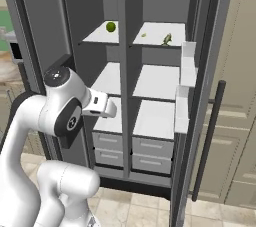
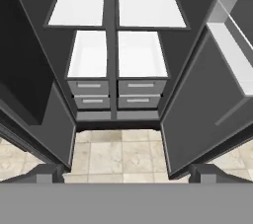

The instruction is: Pick up the frozen fish from the freezer, place it on any shelf in the fridge, and close the fridge and freezer doors when done.

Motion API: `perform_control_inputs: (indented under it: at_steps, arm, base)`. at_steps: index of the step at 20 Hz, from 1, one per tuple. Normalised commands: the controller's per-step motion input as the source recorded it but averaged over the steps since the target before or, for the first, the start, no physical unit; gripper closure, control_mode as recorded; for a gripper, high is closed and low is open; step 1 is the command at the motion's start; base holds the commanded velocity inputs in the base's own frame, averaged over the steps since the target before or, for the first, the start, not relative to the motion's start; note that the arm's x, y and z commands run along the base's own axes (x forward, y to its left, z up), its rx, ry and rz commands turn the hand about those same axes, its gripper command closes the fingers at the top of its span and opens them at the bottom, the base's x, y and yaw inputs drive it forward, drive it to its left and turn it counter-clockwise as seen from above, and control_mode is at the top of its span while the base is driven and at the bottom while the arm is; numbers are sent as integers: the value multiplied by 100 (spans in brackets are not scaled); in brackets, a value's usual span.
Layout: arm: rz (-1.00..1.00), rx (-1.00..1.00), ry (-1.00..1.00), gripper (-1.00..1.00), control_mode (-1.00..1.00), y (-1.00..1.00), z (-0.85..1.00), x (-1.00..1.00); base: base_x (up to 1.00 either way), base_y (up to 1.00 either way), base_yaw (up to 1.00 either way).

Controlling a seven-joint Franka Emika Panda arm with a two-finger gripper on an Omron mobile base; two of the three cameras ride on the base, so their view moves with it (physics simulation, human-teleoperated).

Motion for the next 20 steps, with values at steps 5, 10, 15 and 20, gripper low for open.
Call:
perform_control_inputs:
  at_steps: [5,10,15,20]
  arm:
    - [0,0,0,-100,-100,0,0,0]
    - [0,0,0,-100,-100,0,0,0]
    - [1,-1,-7,-100,-100,67,15,-29]
    - [5,-6,-13,-100,-100,100,18,-40]
  base:
    - [0,0,0]
    - [0,0,0]
    - [0,0,0]
    - [0,0,0]
